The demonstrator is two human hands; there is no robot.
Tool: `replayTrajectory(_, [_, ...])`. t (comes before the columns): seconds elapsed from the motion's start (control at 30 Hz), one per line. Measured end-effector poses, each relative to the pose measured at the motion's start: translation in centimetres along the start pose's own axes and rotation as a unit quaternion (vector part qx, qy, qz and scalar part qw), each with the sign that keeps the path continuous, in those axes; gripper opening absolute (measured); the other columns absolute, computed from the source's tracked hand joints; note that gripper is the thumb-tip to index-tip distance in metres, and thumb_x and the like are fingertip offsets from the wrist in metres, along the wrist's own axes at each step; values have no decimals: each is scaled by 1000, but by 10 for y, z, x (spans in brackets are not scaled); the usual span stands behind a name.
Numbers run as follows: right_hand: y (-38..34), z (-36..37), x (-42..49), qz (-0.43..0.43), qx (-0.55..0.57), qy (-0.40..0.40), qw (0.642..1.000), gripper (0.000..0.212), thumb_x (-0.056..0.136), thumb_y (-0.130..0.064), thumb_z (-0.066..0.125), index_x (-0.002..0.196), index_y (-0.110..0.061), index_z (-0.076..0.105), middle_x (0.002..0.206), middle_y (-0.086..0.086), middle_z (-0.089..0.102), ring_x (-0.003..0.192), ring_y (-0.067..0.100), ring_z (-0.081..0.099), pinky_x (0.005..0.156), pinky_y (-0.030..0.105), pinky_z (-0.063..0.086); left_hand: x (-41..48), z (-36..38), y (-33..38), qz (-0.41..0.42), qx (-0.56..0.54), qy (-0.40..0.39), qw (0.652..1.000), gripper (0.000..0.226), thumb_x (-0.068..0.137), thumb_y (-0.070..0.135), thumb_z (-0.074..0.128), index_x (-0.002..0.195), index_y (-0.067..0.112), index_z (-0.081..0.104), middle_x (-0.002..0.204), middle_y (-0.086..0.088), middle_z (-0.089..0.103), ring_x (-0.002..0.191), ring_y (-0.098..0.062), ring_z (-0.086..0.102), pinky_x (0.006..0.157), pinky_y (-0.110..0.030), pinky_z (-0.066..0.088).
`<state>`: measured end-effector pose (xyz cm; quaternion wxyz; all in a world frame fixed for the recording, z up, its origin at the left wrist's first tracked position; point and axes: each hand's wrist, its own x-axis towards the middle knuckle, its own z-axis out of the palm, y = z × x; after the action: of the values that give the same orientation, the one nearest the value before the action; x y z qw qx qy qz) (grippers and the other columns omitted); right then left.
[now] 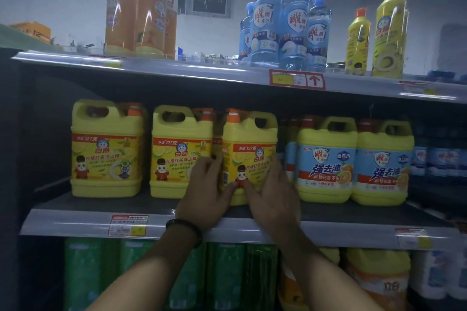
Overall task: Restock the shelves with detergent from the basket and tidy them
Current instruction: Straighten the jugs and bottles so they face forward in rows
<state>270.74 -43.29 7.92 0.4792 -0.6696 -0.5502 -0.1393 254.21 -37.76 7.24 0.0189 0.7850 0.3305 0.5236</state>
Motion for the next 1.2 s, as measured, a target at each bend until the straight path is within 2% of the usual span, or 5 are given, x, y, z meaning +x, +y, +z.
replayTrajectory(0.23, [4, -1, 2, 23, 6, 16, 1000, 101, 84, -56, 77, 161, -33, 17, 151, 7, 49, 133, 31, 55, 101, 47, 53, -6, 4, 3, 37, 64, 58, 996, 31, 99, 23, 66, 129, 16, 66, 120, -2, 64, 105, -16, 60, 88, -36, 56])
replayTrajectory(0.5, [6, 0, 2, 28, 19, 24, 999, 78, 83, -49, 73, 153, -38, 42, 135, 2, 55, 122, 25, 60, 96, 39, 53, 0, 7, 3, -6, 134, -32, 990, 62, 101, 50, 52, 151, 14, 47, 139, -7, 54, 129, -26, 48, 101, -40, 52])
replayTrajectory(0.7, [6, -1, -1, 8, 23, 29, 999, 61, 86, -51, 70, 144, -38, 57, 124, -4, 59, 117, 19, 58, 84, 31, 42, 4, 8, 0, -19, 223, -60, 973, 77, 96, 60, 37, 156, 10, 37, 122, -8, 68, 113, -28, 52, 95, -42, 48])
replayTrajectory(0.97, [0, -2, -6, -7, -24, 66, 998, 49, 89, -40, 68, 137, -30, 60, 128, 2, 53, 114, 27, 61, 84, 36, 51, -4, -24, -3, 100, 234, 36, 966, 29, 95, 40, 55, 109, 23, 73, 101, 2, 71, 91, -23, 58, 80, -40, 46])
replayTrajectory(1.2, [-3, 1, -8, -78, -69, 117, 988, 30, 87, -24, 68, 116, -17, 63, 110, 6, 59, 100, 31, 61, 77, 37, 50, -18, -95, -65, 40, 226, 116, 966, 49, 80, 47, 66, 121, 19, 65, 120, -7, 55, 107, -32, 52, 90, -45, 43])
